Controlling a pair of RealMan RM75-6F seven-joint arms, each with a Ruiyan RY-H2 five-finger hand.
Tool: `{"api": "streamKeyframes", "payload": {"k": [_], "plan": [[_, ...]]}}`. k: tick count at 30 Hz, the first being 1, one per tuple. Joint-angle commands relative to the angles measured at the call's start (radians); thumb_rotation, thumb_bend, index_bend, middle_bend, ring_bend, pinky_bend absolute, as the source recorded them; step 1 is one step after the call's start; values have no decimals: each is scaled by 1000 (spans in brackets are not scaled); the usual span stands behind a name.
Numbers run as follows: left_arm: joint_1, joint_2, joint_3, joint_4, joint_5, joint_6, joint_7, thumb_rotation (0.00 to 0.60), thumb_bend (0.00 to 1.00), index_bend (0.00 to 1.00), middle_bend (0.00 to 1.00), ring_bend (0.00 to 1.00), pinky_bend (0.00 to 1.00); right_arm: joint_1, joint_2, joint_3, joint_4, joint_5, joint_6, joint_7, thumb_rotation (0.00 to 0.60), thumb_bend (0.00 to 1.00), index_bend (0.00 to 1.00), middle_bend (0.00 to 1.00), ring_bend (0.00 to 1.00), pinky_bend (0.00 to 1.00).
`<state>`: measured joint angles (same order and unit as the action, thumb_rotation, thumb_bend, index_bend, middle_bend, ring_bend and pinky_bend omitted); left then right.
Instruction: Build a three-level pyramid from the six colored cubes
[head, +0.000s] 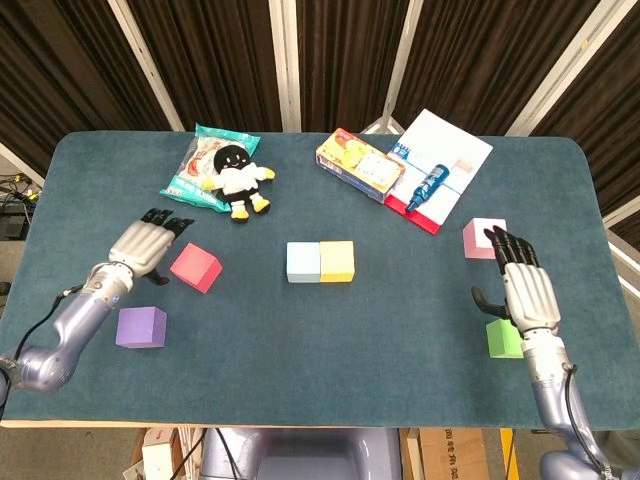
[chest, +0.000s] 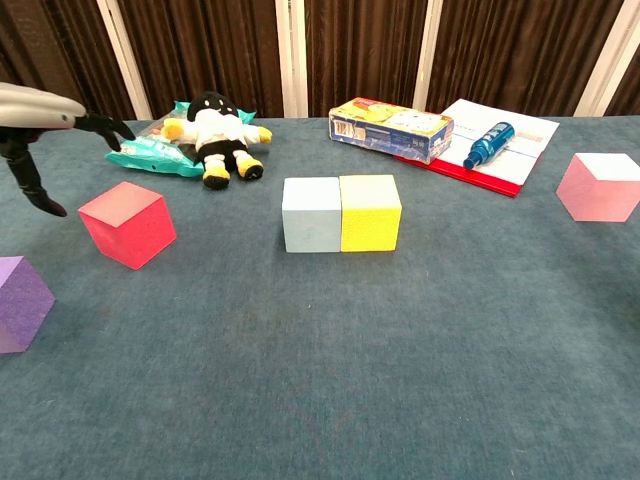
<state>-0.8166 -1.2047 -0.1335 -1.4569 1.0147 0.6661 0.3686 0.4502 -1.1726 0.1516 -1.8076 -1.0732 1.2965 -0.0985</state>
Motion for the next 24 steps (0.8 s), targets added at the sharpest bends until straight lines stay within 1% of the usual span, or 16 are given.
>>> {"api": "streamKeyframes", "payload": {"k": [1,8,13,18,21,24], "plan": [[-26,-27,8,27,20,-22,-4,600,78,0,124,0,0,-5,1,7,0,-1,1,4,600,378,0,0,0,0],[-62,-74,26,74,23,-52,0,600,79,0,157,0,0,-14,1,25,1,2,-12,15,600,379,0,0,0,0],[-73,-96,40,92,6,-56,6,600,83,0,245,0,20,-21,2,37,1,2,-16,22,600,379,0,0,0,0],[-75,-109,47,95,-24,-47,3,600,97,22,374,12,50,-27,2,46,0,-3,-19,29,600,378,0,0,0,0],[-71,-112,40,85,-56,-33,-9,600,117,35,407,27,57,-30,2,48,-2,-6,-22,31,600,379,0,0,0,0],[-67,-113,28,68,-93,-7,-17,600,126,40,416,28,58,-32,1,51,-5,-8,-25,33,600,379,0,0,0,0]]}}
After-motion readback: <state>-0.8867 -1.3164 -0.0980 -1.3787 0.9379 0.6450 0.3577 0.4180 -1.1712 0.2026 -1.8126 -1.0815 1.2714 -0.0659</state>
